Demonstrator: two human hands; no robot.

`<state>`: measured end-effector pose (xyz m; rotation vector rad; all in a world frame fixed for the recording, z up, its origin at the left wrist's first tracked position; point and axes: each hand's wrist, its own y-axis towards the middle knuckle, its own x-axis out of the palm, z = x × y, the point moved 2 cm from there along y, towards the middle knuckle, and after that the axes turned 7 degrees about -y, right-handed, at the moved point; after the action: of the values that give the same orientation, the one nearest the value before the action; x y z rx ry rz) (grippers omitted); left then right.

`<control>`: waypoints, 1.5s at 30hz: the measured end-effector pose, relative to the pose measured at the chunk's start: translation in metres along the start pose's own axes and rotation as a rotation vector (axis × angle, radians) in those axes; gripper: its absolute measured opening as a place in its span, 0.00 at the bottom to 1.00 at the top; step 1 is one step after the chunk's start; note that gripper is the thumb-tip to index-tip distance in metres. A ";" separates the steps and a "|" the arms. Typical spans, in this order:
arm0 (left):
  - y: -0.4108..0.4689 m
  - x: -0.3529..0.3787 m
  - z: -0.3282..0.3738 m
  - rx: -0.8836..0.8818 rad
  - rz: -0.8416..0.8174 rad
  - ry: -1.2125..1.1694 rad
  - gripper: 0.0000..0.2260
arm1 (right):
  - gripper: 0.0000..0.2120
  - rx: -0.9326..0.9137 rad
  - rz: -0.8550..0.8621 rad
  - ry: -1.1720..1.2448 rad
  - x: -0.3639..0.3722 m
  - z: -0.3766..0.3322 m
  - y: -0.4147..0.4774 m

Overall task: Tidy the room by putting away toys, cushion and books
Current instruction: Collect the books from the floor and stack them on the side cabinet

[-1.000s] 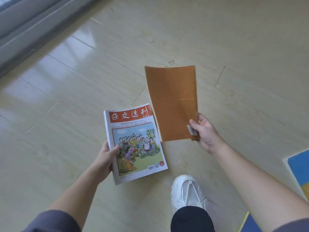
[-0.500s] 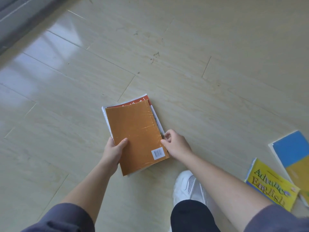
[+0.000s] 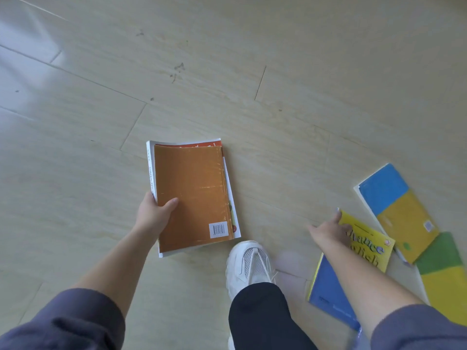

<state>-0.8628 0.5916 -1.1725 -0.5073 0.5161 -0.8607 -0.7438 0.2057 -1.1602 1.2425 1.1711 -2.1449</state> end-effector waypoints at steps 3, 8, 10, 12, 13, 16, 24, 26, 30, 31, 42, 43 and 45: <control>-0.001 0.007 -0.002 -0.009 0.008 -0.009 0.11 | 0.38 0.132 -0.117 0.094 0.011 0.012 0.010; -0.004 0.010 -0.002 -0.016 0.008 -0.022 0.11 | 0.36 0.054 -0.043 -0.007 0.014 0.032 0.018; -0.005 0.009 0.000 -0.009 0.003 -0.012 0.10 | 0.41 0.069 -0.045 -0.017 0.019 0.038 0.018; -0.005 0.009 0.001 -0.001 0.001 -0.006 0.10 | 0.41 0.109 -0.074 -0.019 0.023 0.039 0.015; -0.006 0.009 0.001 0.002 -0.002 0.003 0.11 | 0.39 0.121 -0.067 -0.011 0.024 0.040 0.015; -0.009 0.010 0.000 0.000 -0.005 -0.007 0.12 | 0.25 0.114 0.039 0.017 0.021 0.044 0.018; -0.018 0.013 0.000 -0.008 -0.002 -0.075 0.09 | 0.12 -0.301 0.267 0.002 -0.052 -0.027 -0.014; -0.019 0.013 0.001 -0.005 -0.003 -0.060 0.10 | 0.11 -0.488 0.296 -0.048 -0.073 -0.068 -0.041; -0.021 0.012 0.005 -0.019 -0.003 -0.058 0.11 | 0.11 -0.828 0.368 -0.089 -0.098 -0.139 -0.118; -0.022 0.013 0.006 -0.017 -0.007 -0.068 0.11 | 0.11 -0.889 0.341 -0.069 -0.096 -0.154 -0.137; -0.029 0.006 0.015 -0.129 -0.042 -0.271 0.09 | 0.17 -0.875 -0.570 0.436 0.020 -0.217 -0.191; -0.030 0.007 0.013 -0.112 -0.038 -0.245 0.10 | 0.16 -0.879 -0.493 0.441 0.016 -0.215 -0.180; -0.029 0.010 0.011 -0.092 0.000 -0.179 0.13 | 0.13 -0.874 -0.175 0.349 0.003 -0.207 -0.151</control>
<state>-0.8671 0.5699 -1.1486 -0.6615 0.3928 -0.7854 -0.7412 0.4617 -1.1453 1.1126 2.1063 -1.2301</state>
